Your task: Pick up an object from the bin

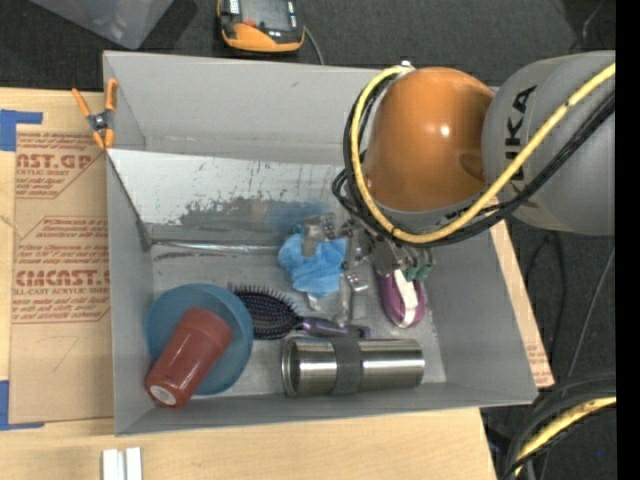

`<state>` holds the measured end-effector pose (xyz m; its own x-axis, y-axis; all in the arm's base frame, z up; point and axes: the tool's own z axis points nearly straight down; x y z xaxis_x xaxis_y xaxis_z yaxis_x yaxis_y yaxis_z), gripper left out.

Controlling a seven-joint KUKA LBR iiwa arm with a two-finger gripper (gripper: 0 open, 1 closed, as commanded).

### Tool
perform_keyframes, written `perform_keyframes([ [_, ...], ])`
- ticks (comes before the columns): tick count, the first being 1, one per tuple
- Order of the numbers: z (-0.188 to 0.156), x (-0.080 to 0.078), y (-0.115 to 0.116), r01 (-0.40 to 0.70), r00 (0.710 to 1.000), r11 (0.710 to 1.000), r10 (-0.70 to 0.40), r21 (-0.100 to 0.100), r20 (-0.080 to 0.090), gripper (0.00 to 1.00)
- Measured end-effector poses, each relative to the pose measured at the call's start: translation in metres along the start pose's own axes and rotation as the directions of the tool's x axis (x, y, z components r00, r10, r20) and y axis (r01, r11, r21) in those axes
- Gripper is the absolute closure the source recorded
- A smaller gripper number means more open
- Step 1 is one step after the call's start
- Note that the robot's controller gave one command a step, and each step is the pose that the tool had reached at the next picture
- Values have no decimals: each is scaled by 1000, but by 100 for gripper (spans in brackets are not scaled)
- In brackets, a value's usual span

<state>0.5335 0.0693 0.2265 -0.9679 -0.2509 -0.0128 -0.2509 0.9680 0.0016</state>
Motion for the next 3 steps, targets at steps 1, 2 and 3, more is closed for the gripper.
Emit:
perform_keyframes([
  [1, 99, 20, 31, -103, 995, 995, 103, -1, -3, 0],
  [2, 111, 10, 30, -77, 997, 997, 77, -1, 8, 0],
  [3, 105, 18, 30, -122, 993, 993, 122, -2, 0, 0],
])
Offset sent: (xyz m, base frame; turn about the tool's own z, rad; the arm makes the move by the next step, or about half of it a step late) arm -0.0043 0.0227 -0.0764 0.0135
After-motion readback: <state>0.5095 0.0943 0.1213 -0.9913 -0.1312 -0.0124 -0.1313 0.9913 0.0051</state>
